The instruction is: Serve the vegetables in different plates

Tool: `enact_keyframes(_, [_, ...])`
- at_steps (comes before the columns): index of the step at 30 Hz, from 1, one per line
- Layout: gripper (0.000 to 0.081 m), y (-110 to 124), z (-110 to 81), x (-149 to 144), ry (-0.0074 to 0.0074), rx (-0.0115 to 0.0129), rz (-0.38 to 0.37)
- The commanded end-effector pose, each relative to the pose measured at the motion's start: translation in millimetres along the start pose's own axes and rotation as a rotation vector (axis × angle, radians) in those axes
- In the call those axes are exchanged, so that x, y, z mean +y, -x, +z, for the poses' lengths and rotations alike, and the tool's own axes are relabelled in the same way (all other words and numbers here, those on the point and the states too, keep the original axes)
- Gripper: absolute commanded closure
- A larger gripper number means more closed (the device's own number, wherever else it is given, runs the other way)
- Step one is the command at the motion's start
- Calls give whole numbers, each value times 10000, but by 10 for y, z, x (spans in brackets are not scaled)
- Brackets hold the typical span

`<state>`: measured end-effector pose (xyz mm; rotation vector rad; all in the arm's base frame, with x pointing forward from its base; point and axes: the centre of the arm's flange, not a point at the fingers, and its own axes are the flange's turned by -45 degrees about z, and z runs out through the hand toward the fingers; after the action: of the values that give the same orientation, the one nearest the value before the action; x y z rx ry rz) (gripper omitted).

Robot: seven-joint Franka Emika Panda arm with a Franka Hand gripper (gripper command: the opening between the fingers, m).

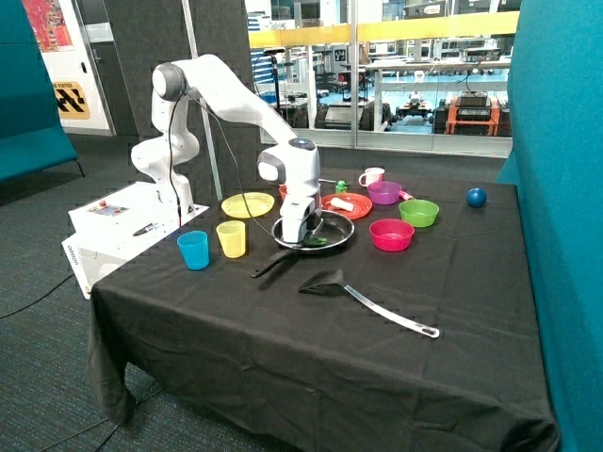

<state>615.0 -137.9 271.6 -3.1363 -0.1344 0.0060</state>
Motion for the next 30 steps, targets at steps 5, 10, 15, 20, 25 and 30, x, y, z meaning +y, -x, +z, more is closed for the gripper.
enact_keyframes(5, [808, 104, -8, 3, 26, 37, 105])
enact_keyframes(10, [808, 128, -3, 2, 26, 37, 86])
enact_keyframes(15, [808, 139, 3, 9, 26, 37, 78])
enact_keyframes(20, [808, 156, -33, -7, 26, 37, 7])
enact_keyframes(25, [808, 181, -218, -119, 27, 36, -428])
enact_keyframes(30, [808, 199, -482, -341, 28, 36, -1022])
